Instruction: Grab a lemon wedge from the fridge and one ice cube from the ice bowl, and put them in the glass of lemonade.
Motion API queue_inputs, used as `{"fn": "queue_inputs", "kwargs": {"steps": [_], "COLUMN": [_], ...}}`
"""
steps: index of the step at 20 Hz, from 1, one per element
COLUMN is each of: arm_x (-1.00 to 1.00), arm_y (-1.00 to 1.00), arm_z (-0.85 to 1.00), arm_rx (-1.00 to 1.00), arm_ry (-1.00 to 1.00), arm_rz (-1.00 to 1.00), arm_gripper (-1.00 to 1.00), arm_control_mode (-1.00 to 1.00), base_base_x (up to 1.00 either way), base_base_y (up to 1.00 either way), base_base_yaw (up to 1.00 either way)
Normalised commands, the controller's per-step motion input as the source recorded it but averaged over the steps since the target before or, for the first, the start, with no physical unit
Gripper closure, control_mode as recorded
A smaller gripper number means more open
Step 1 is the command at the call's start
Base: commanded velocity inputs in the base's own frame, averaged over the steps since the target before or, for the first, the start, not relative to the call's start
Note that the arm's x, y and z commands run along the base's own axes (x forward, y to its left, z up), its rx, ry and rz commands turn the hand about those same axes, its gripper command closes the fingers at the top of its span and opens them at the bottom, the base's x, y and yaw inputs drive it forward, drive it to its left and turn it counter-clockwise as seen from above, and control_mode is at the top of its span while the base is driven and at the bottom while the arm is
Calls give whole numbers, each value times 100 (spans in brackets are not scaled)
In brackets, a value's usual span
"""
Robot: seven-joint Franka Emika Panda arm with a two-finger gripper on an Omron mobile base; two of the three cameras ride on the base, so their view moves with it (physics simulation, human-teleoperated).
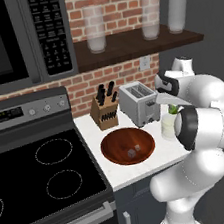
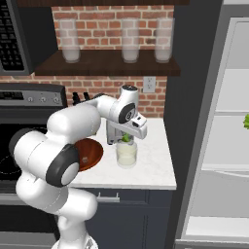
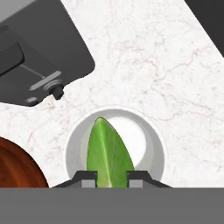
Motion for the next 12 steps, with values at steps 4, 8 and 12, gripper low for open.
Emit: {"fn": "queue_inputs", "kwargs": {"steps": [4,8,12], "arm_x": [8,1,0], "arm_y": [0,0,0], "arm_z": [0,0,0], "arm_rx": [0,0,0], "arm_ry": [0,0,0], "arm_rz": [0,0,0], "arm_gripper": [100,100,-100], "arm_control_mode": [-100,-100,-100], "base_base_x": [0,0,0], "base_base_y": [0,0,0], "base_base_yaw": [0,0,0]}}
